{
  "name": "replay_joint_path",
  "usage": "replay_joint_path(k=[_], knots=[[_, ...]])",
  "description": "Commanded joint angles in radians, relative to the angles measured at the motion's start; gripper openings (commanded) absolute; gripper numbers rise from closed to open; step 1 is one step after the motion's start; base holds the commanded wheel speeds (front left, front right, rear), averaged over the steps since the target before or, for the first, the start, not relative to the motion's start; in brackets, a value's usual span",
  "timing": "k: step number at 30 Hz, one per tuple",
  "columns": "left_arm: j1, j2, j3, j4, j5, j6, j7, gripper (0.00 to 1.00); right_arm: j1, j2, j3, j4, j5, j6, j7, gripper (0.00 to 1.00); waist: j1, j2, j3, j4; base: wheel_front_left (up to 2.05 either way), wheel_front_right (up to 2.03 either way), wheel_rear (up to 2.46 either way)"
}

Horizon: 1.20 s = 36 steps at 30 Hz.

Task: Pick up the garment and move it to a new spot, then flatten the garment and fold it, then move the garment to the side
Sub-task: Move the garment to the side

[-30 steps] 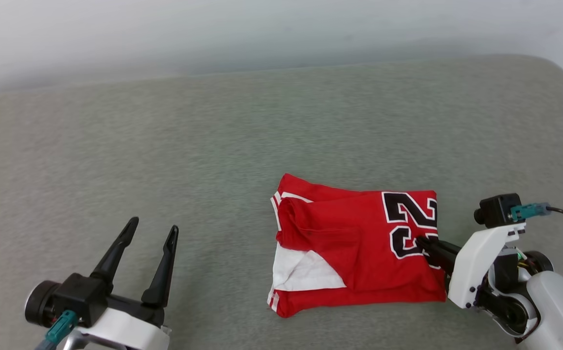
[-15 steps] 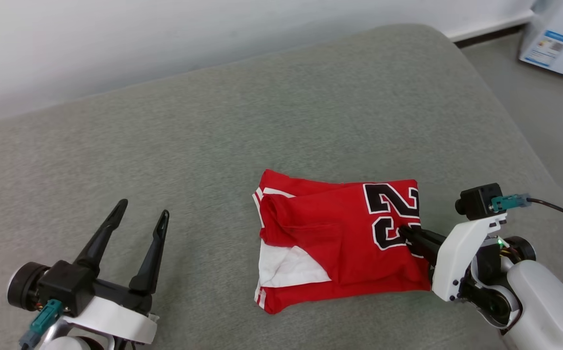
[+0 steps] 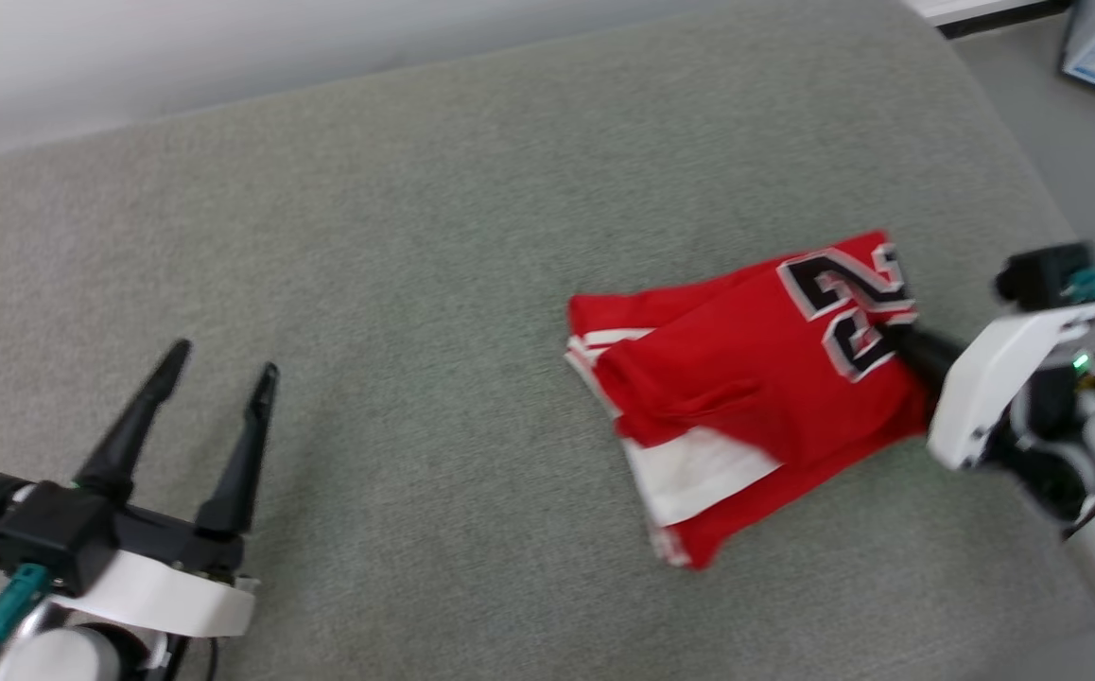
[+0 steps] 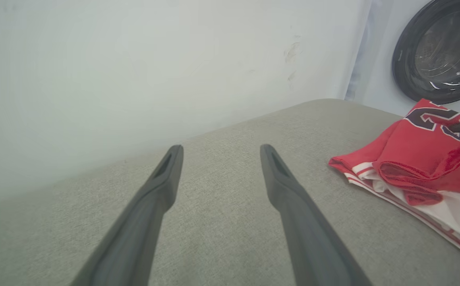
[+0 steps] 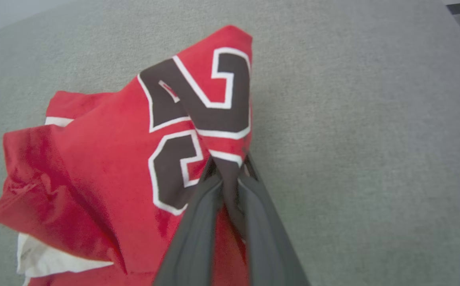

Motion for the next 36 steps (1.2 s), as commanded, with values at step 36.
replay_joint_path(k=[36], knots=[[-0.043,0.071,0.131,-0.205,0.011,0.000,-0.003,1.00,-0.477,-0.303,-0.361,0.614,-0.206,-0.002,-0.165,0.00,-0.0001,0.0000,0.331,0.286,0.00,0.00,0.00]])
